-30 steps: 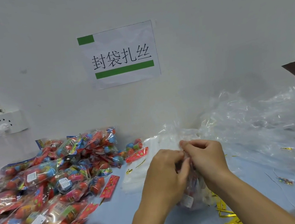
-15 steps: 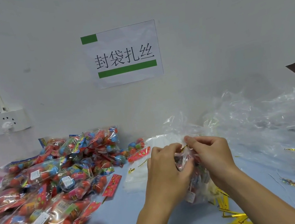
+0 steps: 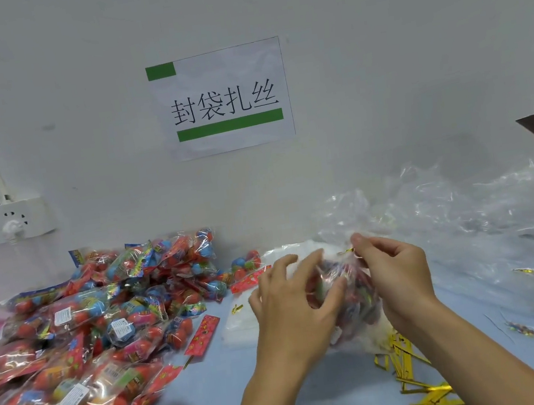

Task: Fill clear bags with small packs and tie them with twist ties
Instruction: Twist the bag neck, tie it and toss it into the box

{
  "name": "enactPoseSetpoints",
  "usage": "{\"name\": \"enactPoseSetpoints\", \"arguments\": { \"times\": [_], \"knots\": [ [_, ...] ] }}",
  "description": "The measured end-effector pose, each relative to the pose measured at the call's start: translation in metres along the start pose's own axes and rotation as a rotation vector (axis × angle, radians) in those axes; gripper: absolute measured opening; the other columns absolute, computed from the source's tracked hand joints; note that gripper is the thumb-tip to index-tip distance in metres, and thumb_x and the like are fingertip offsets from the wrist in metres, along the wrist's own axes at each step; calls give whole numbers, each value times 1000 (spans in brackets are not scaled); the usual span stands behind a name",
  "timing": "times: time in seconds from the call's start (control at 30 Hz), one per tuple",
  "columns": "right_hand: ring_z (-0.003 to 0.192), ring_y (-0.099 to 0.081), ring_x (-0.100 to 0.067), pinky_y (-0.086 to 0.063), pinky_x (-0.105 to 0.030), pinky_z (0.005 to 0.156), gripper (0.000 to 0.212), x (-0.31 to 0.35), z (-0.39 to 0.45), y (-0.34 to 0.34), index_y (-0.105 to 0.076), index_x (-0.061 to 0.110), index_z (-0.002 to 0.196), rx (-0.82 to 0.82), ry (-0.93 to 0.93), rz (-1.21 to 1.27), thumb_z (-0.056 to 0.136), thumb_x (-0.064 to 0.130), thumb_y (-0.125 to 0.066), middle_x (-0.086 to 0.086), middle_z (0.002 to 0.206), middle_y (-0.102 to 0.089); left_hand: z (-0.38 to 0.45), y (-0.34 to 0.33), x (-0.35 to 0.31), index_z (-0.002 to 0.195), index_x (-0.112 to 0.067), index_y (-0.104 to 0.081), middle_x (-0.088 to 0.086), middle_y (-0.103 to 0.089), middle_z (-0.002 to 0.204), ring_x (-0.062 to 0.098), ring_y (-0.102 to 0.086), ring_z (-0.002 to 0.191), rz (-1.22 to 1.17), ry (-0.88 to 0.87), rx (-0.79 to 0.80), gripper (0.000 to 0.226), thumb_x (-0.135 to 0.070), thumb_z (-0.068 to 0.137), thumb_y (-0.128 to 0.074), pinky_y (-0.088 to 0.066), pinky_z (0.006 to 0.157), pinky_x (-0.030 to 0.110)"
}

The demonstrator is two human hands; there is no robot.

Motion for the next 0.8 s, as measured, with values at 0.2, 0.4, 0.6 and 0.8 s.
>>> {"name": "enactPoseSetpoints", "arguments": {
  "times": [0.2, 0.4, 0.6, 0.8],
  "knots": [
    [60, -45, -21, -37, -32, 58, 32, -8, 6, 17, -58, 13, 76, -135, -110, 17, 102, 30, -54, -3, 64, -51, -1, 8, 34, 147, -27, -29, -9, -43, 143, 2, -44, 127, -485, 312, -79, 98, -63, 68, -74, -38, 102, 20],
    [66, -53, -24, -42, -30, 57, 30, -18, 1, 2, -58, 9, 81, -76, -199, 123, 104, 27, -50, -10, 73, -57, -4, -30, 17, 143, -49, -22, -16, -64, 128, 9, -67, 111, -988, 234, 163, 105, -57, 59, -85, -57, 92, 33],
    [95, -67, -43, -54, -52, 80, 42, -12, -15, -42, -62, -12, 119, 284, -194, 212, 100, 26, -61, -34, 114, -67, 0, -8, 32, 128, -31, -44, -1, -73, 109, 22, -74, 96, -1108, 322, -101, 77, -60, 65, -78, -62, 75, 38],
    [102, -69, -17, -53, -40, 95, 46, -3, -29, -57, -74, 12, 108, 598, -137, -93, 75, 44, -78, -3, 110, -75, -5, -13, 50, 135, -7, -53, 23, -68, 119, 42, -69, 105, -1336, 580, -118, 80, -66, 82, -59, -56, 89, 56]
  ]
}}
Point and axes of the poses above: each hand's wrist, its own z-axis towards the middle knuckle, its own y-axis out of the back of the hand, x = y × z, the point moved 10 cm from there along z, towards the middle knuckle
